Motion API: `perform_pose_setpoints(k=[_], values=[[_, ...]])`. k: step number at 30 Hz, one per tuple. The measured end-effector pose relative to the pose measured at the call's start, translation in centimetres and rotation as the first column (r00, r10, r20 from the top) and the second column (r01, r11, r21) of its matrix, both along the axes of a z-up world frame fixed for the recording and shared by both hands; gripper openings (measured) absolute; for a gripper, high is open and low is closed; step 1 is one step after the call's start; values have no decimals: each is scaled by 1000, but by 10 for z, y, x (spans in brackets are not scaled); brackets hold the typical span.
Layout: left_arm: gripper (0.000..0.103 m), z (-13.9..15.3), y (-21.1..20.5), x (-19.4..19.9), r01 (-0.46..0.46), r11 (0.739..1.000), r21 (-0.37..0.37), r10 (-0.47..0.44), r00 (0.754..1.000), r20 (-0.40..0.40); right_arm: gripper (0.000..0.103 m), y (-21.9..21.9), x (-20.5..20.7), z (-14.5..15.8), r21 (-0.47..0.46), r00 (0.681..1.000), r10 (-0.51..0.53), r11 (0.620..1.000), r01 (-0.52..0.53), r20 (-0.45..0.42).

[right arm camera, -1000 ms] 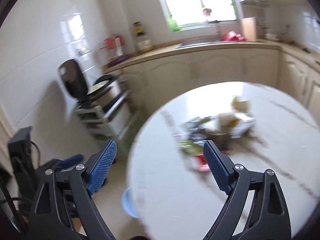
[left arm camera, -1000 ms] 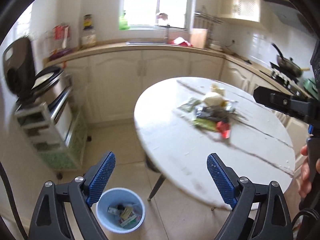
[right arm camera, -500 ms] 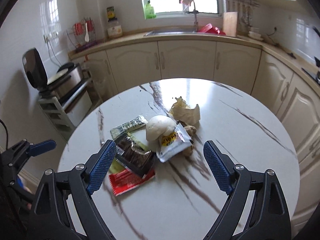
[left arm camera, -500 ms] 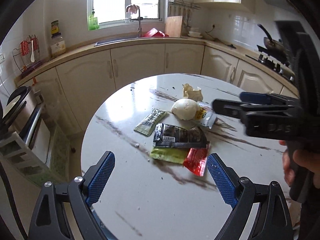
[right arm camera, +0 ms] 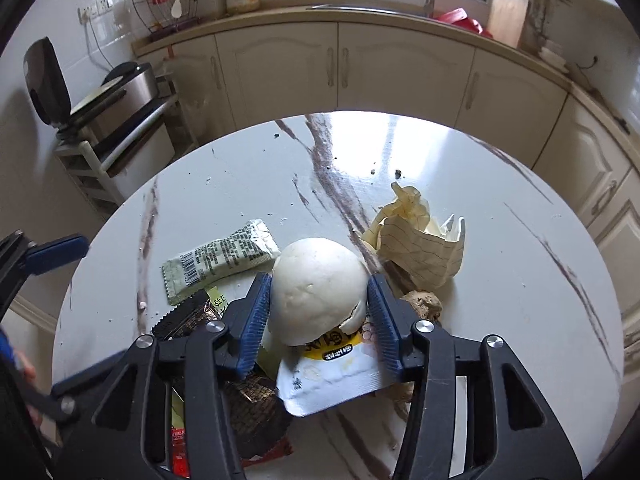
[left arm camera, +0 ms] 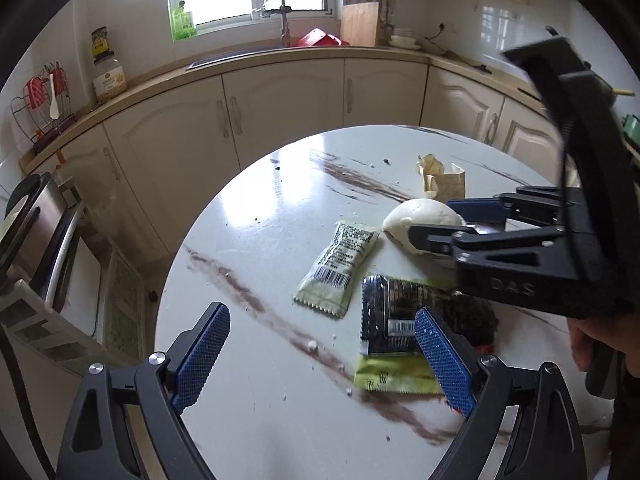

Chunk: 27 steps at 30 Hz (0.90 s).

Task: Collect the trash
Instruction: 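Grasp the white bun with the right gripper while the left grasps the green-white sachet, then carry the bun and sachet over the blue bin and open both grippers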

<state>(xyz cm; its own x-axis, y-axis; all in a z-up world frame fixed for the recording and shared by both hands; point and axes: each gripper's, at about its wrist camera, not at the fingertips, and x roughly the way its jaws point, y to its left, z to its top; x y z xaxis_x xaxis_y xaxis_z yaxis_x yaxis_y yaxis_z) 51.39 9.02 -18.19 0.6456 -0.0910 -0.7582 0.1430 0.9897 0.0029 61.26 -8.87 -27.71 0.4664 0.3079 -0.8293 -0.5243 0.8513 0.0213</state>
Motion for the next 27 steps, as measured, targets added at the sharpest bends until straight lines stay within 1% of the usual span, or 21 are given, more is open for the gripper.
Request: perform_pose_setpoints(k=[2,3,4,7,8,9,10,11,13,16,17,18,22,23,27], values=[[91,-6,0,17,8,1000,-9,-8,1000,-8,45,-9,-3,4,18,999,-8,1000,8,31],[90,-8,-1,26,9,1000,-17,-10,1000,-14,45,-13,-4,7,35,999,-8,999,7,31],[89,-11,0,36,-3,1000,-22,2,1000,-28,45,-18,-6,11,62,999,-14,998,12,37],[84,-20,-2,61,-23,999,-24,22,999,-49,45,-29,-6,22,98,999,-25,995,20,48],[81,-23,-3,69,-20,1000,-23,19,998,-56,45,-34,-7,25,114,998,-30,993,24,51],[72,-28,-6,78,-21,1000,-17,20,997,-68,45,-37,-8,28,122,998,-34,992,28,51],[67,-31,-9,85,-15,1000,-13,14,996,-83,45,-42,-10,31,133,998,-37,991,30,54],[64,-34,-12,90,-7,1000,-12,5,996,-92,45,-44,-10,32,138,998,-39,990,31,58],[61,-35,-16,96,0,1000,-9,-1,997,-77,45,-48,-13,35,148,997,-44,988,35,62],[50,-35,-22,101,16,1000,-13,-17,998,-66,45,-54,-15,39,180,998,-38,983,28,50],[34,-35,-23,102,22,1000,-22,-23,998,-62,45,-55,-16,41,189,998,-38,982,27,52],[27,-35,-24,104,27,999,-30,-29,998,-59,45,-56,-17,42,192,998,-37,981,26,54],[19,-40,-26,105,39,998,-56,-41,998,-49,45,-56,-22,44,201,998,-31,979,19,56],[16,-39,-25,102,43,997,-64,-45,998,-44,45,-57,-23,45,205,998,-31,979,18,58],[13,-39,-21,91,47,995,-85,-48,999,-17,45,-59,-30,49,212,997,-34,977,19,66]])
